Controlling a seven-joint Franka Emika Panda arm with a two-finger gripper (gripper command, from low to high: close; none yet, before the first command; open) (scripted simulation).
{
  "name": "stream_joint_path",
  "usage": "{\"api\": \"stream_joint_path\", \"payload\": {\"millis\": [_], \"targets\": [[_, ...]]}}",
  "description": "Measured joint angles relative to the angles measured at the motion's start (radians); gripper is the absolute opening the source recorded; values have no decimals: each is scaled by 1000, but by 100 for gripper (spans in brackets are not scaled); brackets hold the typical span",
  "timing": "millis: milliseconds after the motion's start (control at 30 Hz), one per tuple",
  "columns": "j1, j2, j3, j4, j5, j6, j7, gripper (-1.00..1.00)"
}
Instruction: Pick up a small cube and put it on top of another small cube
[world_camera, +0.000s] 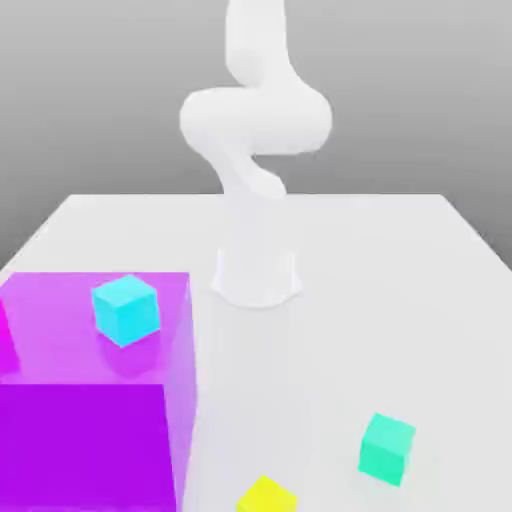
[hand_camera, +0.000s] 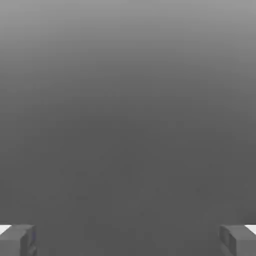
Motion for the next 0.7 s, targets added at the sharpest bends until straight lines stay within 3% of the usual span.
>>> {"api": "stream_joint_path", "payload": {"millis": [433,700], "targets": [[-100,474,260,-116,-101,204,476,0],[-44,767,306,-186,-189,326,784,0]]}}
